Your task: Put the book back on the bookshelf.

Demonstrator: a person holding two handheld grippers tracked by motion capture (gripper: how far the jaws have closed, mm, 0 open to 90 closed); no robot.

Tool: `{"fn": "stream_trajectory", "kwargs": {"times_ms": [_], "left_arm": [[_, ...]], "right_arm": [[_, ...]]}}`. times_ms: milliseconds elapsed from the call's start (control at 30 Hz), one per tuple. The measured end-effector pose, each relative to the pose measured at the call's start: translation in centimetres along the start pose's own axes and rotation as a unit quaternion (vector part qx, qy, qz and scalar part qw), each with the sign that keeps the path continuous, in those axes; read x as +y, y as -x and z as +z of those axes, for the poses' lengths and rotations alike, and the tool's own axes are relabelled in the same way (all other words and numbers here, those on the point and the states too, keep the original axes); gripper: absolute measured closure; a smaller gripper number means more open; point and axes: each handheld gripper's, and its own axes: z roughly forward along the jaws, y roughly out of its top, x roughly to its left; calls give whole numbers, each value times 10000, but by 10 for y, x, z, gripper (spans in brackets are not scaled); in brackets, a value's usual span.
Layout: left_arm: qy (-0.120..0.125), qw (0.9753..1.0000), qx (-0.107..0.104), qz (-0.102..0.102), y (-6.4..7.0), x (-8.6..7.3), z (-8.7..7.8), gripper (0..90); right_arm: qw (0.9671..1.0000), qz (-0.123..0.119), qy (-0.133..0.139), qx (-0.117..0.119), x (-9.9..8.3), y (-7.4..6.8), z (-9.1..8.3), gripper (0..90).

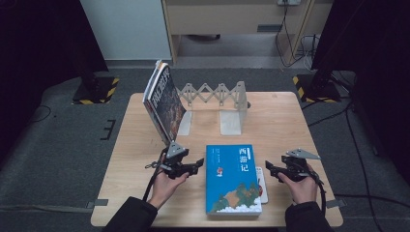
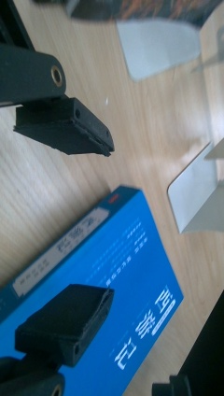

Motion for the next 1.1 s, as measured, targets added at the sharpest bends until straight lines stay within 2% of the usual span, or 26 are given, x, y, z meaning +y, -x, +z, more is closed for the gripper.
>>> {"fn": "stream_trajectory", "kwargs": {"times_ms": [233,300,500,600,700,833,1100], "left_arm": [[-152,9997,-171,-67,8,-5,13,219],[-222,9995,-200,-43,11,-8,18,215],[-416,9986,-309,-101,15,-14,30,207],[-399,9982,-417,-170,17,-16,34,187],[-389,9980,-427,-247,18,-17,37,164],[-365,9970,-577,-375,18,-19,42,138],[-188,9950,-805,-569,19,-24,53,113]], "right_arm": [[9993,-47,20,378,3,-14,3,269],[9985,57,-57,548,2,-18,6,265],[9976,-78,-145,679,1,-27,11,260],[9970,-84,-181,750,1,-31,12,259],[9963,-179,-245,801,0,-34,15,259],[9950,-188,-316,930,-1,-39,18,259],[9935,-207,-410,1043,-2,-46,24,254]]}}
